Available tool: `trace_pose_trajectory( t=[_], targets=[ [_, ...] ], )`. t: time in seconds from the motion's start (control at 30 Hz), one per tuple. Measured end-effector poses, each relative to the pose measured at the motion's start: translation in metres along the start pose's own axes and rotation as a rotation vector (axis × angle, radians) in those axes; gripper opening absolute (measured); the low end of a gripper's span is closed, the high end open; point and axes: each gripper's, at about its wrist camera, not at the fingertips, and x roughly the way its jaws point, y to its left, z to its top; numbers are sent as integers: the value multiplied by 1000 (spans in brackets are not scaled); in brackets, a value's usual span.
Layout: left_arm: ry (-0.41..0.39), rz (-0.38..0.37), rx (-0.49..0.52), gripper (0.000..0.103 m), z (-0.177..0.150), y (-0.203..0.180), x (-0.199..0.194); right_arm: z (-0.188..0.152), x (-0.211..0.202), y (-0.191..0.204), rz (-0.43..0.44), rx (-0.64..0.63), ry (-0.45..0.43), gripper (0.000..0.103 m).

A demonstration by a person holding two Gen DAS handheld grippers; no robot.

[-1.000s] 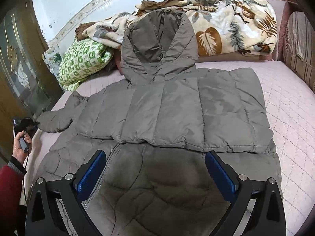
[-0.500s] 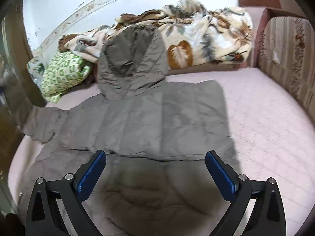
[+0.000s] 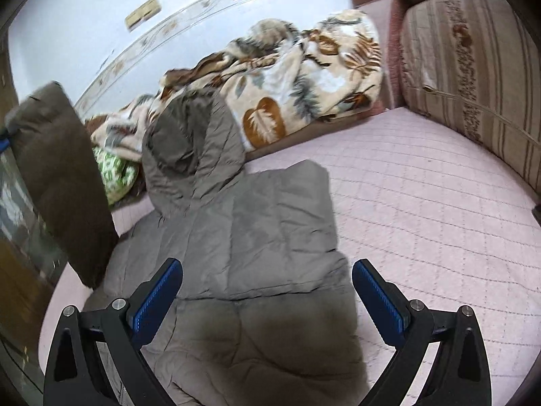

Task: Fold large clothes
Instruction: 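Fold the held sleeve across the jacket body with the left gripper and release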

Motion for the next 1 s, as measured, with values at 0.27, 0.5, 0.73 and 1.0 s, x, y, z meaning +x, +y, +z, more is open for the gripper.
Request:
trace_pose_trajectory(
  t=[0.27,0.5,0.73,1.0],
  targets=[
    [268,22,83,12,-114,-46,97,9,-8,-20,-12,69,-17,102],
    [495,21,195,29,-196,-72,143,13,-6,-23,-28,88,-21,102],
    [363,-44,206,51,-169,-56,89,19,-9,-29,-49,113,-54,88],
    [273,309,156,60,-119,79,79,16,20,19,-13,-43,-32,64]
  ],
)
